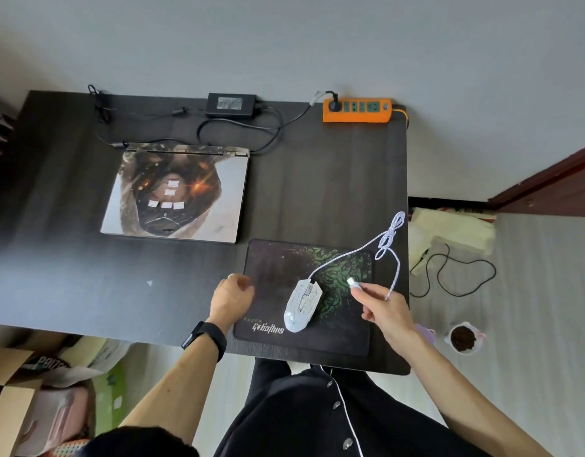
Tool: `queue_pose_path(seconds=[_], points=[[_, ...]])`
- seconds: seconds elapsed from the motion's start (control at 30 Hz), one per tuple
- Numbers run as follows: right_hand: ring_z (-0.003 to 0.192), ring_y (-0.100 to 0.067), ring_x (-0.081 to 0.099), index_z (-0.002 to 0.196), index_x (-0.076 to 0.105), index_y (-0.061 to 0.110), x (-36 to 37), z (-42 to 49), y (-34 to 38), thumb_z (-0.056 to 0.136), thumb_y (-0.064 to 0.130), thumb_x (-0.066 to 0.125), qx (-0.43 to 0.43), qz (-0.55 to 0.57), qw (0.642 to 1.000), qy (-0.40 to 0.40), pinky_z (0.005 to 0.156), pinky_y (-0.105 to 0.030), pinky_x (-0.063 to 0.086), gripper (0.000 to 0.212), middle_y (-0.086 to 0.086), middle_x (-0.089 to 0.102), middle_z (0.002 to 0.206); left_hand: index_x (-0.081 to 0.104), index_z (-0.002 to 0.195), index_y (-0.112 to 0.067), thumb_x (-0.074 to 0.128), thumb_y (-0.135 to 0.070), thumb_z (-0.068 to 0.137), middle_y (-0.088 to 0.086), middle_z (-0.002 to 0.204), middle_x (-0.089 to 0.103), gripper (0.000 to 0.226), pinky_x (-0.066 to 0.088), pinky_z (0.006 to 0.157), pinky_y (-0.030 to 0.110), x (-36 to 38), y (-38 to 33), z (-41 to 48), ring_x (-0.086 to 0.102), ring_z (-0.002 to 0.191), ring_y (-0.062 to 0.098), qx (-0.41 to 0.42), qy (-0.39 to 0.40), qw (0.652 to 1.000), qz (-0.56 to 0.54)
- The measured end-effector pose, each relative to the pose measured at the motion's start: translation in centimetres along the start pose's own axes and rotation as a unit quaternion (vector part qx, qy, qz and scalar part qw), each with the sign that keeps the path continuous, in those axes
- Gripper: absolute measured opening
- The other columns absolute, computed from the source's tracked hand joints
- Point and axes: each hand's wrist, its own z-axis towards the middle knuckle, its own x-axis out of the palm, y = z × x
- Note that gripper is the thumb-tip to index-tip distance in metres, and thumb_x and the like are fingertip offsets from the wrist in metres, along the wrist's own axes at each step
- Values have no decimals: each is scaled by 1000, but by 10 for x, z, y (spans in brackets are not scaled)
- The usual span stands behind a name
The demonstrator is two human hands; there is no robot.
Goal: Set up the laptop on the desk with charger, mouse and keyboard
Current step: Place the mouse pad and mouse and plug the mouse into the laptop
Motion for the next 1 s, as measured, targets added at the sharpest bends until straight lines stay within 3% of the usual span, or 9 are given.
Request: queue_pose_path(seconds=[0.07, 0.17, 0.23, 0.37, 0.47, 0.6, 0.73, 0.87, 1.0], points=[[59, -13, 49, 101, 80, 15, 2, -9, 22, 84, 22, 80, 11, 80, 993, 82, 69, -30, 48, 19, -1, 53, 62, 65, 117, -24, 64, -33, 89, -10, 111, 68, 30, 47, 88, 23, -5, -37, -20, 63, 102, 11, 79, -7, 996, -49], [61, -13, 50, 94, 78, 7, 6, -17, 47, 80, 11, 79, 26, 168, 972, 165, 64, -27, 45, 14, -6, 59, 72, 71, 111, -30, 71, -33, 89, -13, 101, 73, 22, 48, 76, 15, -12, -92, -60, 68, 92, 6, 181, 101, 961, -183], [60, -12, 51, 85, 75, 8, 7, -18, 57, 75, 8, 78, 40, 218, 954, 204, 61, -25, 44, 11, -6, 64, 75, 73, 111, -26, 75, -29, 87, -7, 98, 75, 25, 54, 78, 20, -14, -117, -81, 71, 90, 11, 223, 156, 934, -233], [59, -8, 53, 85, 77, 8, 5, -15, 62, 76, 9, 77, 75, 293, 919, 252, 59, -21, 49, 9, -2, 64, 75, 77, 102, -28, 82, -32, 80, -6, 92, 76, 23, 57, 88, 31, -10, -137, -94, 72, 90, 16, 249, 132, 932, -228], [59, -6, 53, 85, 78, 9, 5, -14, 60, 76, 13, 78, 94, 324, 909, 243, 59, -19, 50, 10, -1, 66, 77, 78, 96, -30, 84, -29, 77, -9, 88, 76, 21, 58, 87, 33, -6, -137, -96, 73, 85, 14, 258, 94, 938, -213], [63, -7, 55, 89, 75, 9, 7, -14, 53, 81, 16, 75, 115, 345, 907, 213, 64, -21, 51, 11, -5, 69, 86, 77, 92, -35, 82, -34, 79, -17, 80, 73, 14, 56, 78, 24, 2, -137, -105, 68, 76, 7, 280, 28, 946, -162], [68, -11, 59, 102, 69, 9, 9, -8, 47, 86, 23, 77, 114, 310, 933, 144, 74, -27, 50, 23, -10, 72, 100, 76, 89, -35, 78, -38, 81, -20, 78, 72, 9, 54, 72, 18, 5, -136, -101, 66, 72, 3, 269, -13, 950, -157], [79, -17, 64, 120, 60, 6, 8, 5, 54, 88, 27, 76, 70, 242, 967, 27, 74, -30, 54, 42, -10, 68, 110, 77, 87, -32, 76, -36, 84, -18, 73, 70, 6, 52, 70, 16, -7, -135, -88, 62, 69, -2, 260, -53, 951, -157], [83, -23, 71, 122, 56, 7, 21, 18, 102, 90, 30, 75, 17, 182, 982, 42, 73, -33, 58, 44, -15, 69, 117, 76, 90, -33, 74, -36, 86, -20, 76, 68, 6, 51, 70, 20, -38, -146, -60, 60, 69, -1, 282, -89, 944, -148]])
